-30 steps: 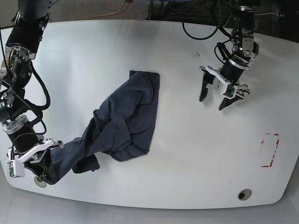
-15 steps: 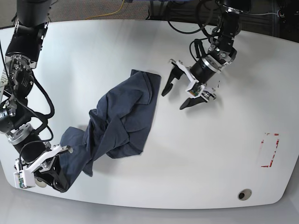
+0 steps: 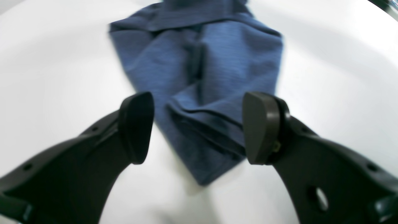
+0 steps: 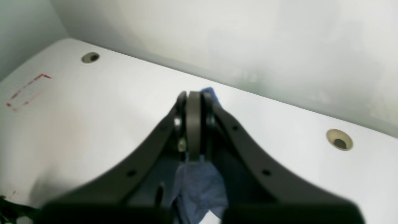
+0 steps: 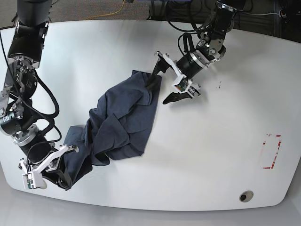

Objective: Layout the t-shirt on the table in an organized manner, then fold the t-shirt properly
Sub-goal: 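Reach the left gripper to the opposite t-shirt edge and grasp it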

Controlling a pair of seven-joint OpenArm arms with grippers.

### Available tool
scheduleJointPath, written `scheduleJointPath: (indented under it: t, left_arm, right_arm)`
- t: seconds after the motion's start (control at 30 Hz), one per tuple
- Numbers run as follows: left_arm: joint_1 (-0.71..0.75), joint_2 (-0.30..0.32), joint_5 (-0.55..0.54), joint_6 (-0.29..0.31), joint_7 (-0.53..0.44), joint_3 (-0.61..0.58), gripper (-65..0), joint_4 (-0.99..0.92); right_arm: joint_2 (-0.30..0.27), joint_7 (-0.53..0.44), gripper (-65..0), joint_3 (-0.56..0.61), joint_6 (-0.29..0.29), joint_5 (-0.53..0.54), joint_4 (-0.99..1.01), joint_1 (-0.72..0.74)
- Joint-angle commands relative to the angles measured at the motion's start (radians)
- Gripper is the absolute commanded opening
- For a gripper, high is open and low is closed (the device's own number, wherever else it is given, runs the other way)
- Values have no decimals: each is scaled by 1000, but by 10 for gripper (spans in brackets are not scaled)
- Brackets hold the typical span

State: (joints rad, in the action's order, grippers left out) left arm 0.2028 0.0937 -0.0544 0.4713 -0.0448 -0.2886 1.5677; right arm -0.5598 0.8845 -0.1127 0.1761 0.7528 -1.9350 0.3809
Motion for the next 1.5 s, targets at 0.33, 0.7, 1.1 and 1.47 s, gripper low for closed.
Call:
scheduleJointPath:
  t: [0.33,0.7,1.1,1.47]
  left_arm:
    - [-13,-12,-307,4,122,39,-139,20]
    - [-26,-18,-416,4,224,35,-139,-8]
    - [-102,-94,-417,-41,293,39,-140,-105]
    - [-141,-127,-417,-50,325,35,-140,-177]
  right_arm:
    - [-4,-34,-650,-14,-3,-13,-8,28]
    - [-1,-34,-650,-12,-3,-13,-8,23]
    - [-1,-32,-650,-17,-3,-14,-8,5]
    - [1,-32,-650,-18,-3,-14,-8,-20]
